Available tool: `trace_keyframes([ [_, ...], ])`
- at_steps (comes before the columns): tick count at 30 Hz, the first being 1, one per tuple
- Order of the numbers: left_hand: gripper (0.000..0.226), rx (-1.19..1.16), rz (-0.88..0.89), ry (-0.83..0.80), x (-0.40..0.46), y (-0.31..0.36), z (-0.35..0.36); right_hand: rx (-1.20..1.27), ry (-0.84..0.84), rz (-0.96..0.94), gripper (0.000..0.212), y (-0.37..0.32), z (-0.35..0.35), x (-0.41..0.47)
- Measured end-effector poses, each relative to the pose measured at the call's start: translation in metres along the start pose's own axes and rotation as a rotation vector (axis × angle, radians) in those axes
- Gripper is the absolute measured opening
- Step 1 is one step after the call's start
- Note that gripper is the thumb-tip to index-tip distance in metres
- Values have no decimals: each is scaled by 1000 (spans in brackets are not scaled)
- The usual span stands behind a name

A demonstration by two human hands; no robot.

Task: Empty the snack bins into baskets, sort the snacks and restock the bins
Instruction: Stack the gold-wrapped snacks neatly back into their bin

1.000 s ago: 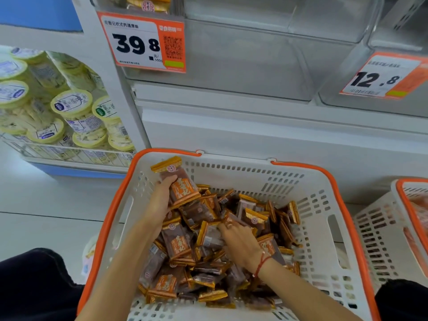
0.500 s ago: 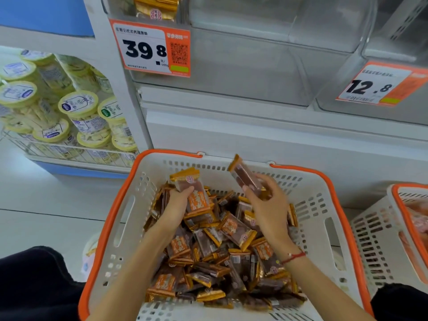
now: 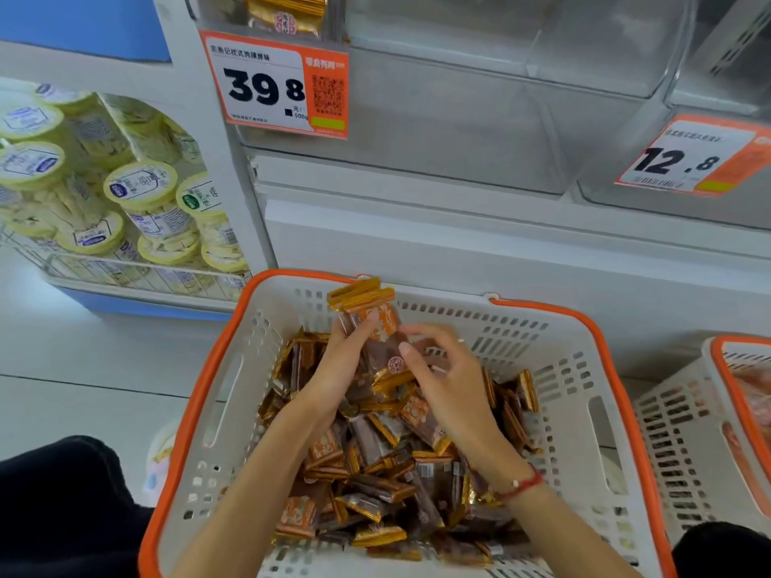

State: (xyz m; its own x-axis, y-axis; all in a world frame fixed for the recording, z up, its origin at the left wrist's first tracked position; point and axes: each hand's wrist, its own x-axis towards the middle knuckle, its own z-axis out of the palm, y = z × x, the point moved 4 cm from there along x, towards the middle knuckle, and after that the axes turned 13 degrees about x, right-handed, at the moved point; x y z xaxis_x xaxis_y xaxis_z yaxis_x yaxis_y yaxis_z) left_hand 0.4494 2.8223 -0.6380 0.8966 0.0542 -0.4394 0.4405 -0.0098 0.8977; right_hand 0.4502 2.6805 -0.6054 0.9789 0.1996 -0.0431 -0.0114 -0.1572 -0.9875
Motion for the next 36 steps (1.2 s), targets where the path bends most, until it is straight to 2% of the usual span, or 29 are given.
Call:
trace_keyframes([
  [2,73,3,-6,-47,0,1,2,55,46,176,33,-4,-6,7],
  [4,71,27,18,-33,-2,6,2,67,33,309,44,-6,-11,12],
  [7,53,53,65,22,-4,16,0,-11,23,288,33,-18,-14,15],
  [9,64,49,60,34,-6,24,-1,148,41,293,26,-24,-14,15],
  [11,60,-122,-10,25,-6,28,1,387,102,312,20,-29,-17,17],
  [14,37,-198,-38,83,-11,42,-5,427,188,173,17,-49,-37,24],
  [16,28,-63,-25,108,-13,52,-13,316,125,19,24,-75,-54,31],
  [19,32,264,89,116,-23,79,-22,-7,-317,-55,30,-113,-59,30],
  [21,35,438,186,86,-36,99,-21,-131,-500,-42,33,-129,-50,26],
  [23,31,488,267,45,-53,115,-17,-149,-440,-81,33,-141,-42,29],
  [25,29,474,288,26,-58,127,-12,-118,-286,-173,33,-155,-37,34],
  [28,44,361,302,28,-47,143,-11,-56,-148,-328,30,-169,-32,37],
  [31,44,364,407,-41,-55,142,-23,-102,-32,-477,21,-185,-28,38],
  [33,32,352,466,-22,-73,159,-14,-84,-20,-511,17,-197,-25,40],
  [35,32,339,587,5,-87,174,-19,-97,-120,-482,41,-208,-18,44],
  [36,33,360,675,22,-87,184,-22,-50,-217,-405,56,-212,-13,48],
])
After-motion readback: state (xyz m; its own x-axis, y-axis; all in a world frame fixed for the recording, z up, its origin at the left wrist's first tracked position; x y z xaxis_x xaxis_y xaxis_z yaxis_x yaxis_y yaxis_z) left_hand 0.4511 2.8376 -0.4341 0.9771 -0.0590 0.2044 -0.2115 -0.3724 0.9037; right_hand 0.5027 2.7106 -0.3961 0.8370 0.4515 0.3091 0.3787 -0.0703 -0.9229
